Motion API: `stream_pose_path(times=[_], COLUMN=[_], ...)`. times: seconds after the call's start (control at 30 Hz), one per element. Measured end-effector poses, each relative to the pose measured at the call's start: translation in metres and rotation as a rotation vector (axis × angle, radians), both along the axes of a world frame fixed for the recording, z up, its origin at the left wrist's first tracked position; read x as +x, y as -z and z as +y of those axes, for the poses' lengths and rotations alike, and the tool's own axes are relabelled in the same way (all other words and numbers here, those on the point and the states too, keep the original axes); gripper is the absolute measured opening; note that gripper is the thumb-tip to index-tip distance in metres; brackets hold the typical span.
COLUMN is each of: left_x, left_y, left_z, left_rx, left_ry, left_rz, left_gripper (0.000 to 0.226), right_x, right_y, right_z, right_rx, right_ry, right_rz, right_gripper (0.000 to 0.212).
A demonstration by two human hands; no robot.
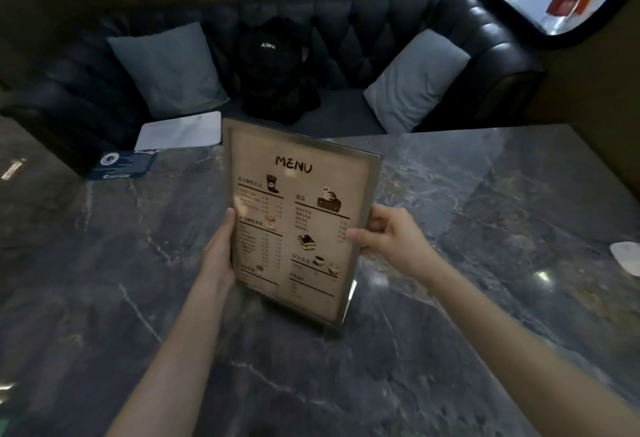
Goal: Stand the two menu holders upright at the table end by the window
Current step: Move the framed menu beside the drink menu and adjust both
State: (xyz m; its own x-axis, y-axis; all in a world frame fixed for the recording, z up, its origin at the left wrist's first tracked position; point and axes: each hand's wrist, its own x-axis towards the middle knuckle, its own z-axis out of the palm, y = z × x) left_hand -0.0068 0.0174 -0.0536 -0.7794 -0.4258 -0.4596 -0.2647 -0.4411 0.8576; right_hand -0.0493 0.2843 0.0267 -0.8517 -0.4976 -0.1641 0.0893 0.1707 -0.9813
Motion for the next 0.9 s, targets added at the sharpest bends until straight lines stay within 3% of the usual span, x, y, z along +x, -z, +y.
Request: stream_pose_path(times=[0.13,0.43,0.9], left_x=[-0.018,-0.083,-0.212], left_y=[-0.014,-0.054,-0.067], left_z=[0.023,0.123,0.337], left_rx=[-0.024,-0.136,-0.051], left_ry=[0.087,0.205,0.447], left_rz=[-0.01,0.078,0.188], left_gripper=[0.081,0.043,0.039], right_x=[-0.01,-0.046,-0.117], right_y=[-0.009,-0.05,-0.081], right_z=[0.03,0.129,0.341], right_rx=[0.003,-0.023,0.076], right_ry=[0.062,0.141,0.226], right_rz=[0.03,0.109,0.216], right_gripper=[0.024,0.021,0.027])
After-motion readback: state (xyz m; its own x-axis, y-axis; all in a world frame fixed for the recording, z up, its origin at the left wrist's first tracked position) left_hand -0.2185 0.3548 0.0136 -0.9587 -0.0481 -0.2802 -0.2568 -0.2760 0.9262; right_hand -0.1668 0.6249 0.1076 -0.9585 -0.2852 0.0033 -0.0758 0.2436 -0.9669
